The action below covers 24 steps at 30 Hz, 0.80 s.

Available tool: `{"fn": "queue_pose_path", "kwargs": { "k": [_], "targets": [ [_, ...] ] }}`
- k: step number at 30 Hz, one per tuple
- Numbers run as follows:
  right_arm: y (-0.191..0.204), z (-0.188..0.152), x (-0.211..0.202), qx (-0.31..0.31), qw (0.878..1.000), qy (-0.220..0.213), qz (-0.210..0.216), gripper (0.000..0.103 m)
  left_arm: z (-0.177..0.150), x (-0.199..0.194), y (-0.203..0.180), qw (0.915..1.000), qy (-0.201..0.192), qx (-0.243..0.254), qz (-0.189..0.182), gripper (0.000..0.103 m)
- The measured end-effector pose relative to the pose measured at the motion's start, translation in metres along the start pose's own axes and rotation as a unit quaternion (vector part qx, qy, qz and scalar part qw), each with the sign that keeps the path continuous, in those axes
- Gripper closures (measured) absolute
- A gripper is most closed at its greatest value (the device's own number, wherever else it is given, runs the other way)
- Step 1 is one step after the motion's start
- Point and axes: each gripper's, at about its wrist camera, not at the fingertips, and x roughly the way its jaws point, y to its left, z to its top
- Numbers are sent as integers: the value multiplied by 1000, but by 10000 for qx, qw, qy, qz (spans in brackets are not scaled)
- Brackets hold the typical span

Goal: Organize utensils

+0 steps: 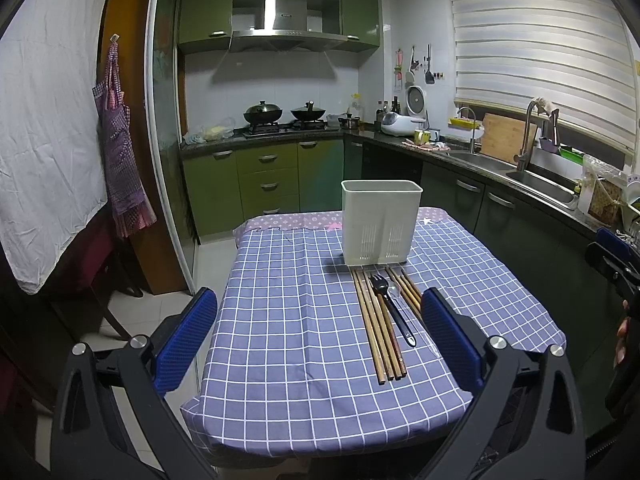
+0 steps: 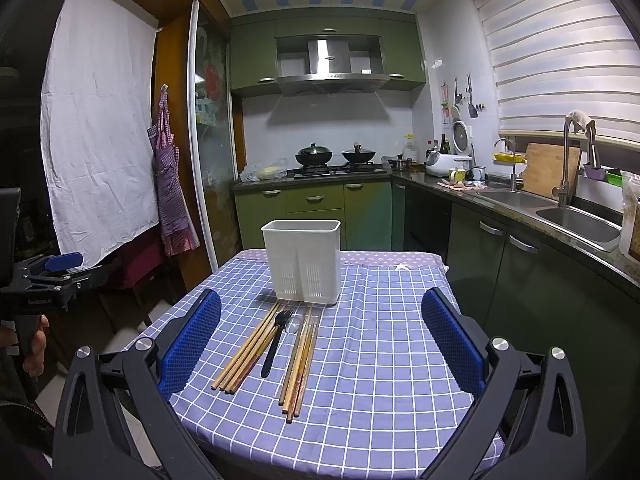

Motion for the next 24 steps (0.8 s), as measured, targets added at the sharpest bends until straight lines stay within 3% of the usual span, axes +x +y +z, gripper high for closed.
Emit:
{"fn": "queue_pose_path", "kwargs": {
  "k": [15,24],
  "targets": [
    [-2,0,17,-33,9995,273,-160,4,0,20,6,9995,296,-26,-74,6],
    [-17,5,67,-71,9956,857,-364,4,12,83,-8,9926,1131,286,-327,6]
  ]
}}
